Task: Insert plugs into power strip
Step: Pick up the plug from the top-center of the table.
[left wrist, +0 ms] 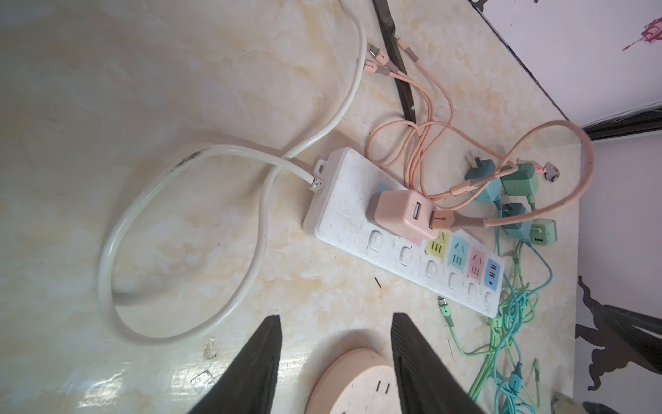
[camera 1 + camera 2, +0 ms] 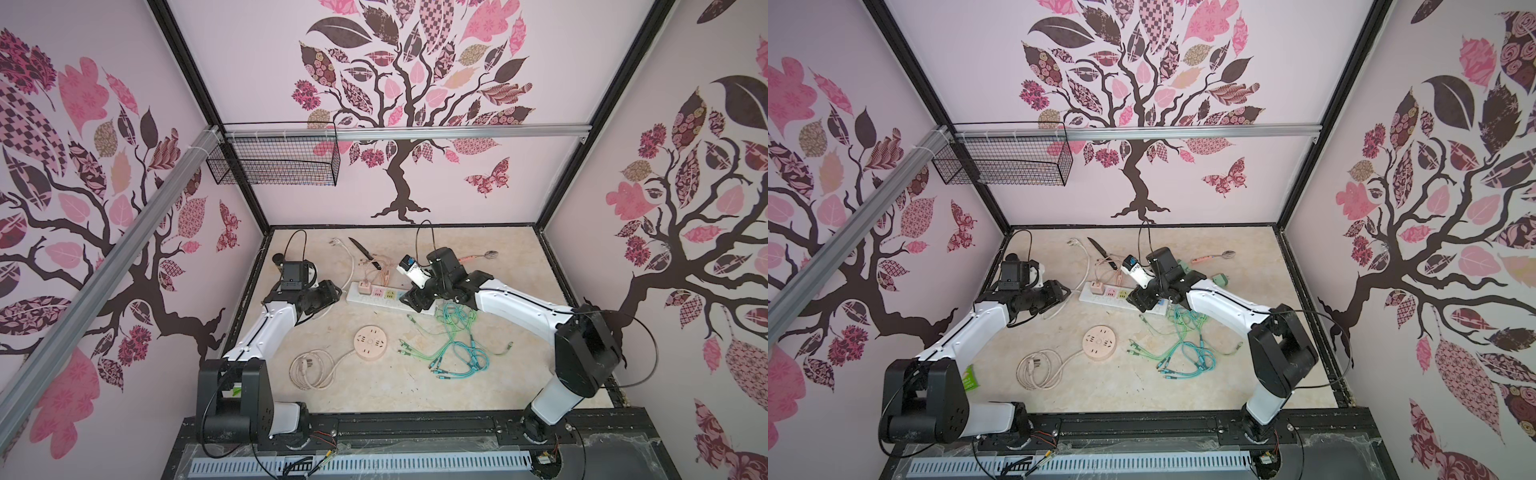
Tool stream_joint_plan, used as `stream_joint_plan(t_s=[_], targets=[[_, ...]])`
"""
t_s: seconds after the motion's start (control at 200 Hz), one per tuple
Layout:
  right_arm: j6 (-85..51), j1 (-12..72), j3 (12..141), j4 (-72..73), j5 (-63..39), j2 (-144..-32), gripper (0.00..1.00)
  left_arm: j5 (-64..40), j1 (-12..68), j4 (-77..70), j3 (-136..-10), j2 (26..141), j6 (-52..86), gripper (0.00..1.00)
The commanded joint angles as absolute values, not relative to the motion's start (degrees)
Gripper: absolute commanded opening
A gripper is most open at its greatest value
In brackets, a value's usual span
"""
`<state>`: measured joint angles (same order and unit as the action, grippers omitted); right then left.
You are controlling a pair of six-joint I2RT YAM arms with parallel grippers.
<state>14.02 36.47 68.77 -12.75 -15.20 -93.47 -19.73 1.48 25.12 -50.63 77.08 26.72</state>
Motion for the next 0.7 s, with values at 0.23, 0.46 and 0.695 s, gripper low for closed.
stream_joint_plan(t_s=[0.23, 0.46, 0.695], targets=[[5.37, 33.63, 64.75, -11.03, -5.96, -85.64, 0.75, -19.53, 1.14, 33.30, -54.33, 69.96, 22.97, 0.58], [-0.19, 28.63, 62.53, -10.56, 3.10, -84.94, 0.73, -18.28, 1.14, 37.83, -55.71, 66.61, 20.00, 0.62], [-6.31, 24.60, 61.97, -9.54, 11.15, -85.37, 0.73, -18.39, 1.14, 38.80, -55.16, 64.02, 17.70, 0.62]])
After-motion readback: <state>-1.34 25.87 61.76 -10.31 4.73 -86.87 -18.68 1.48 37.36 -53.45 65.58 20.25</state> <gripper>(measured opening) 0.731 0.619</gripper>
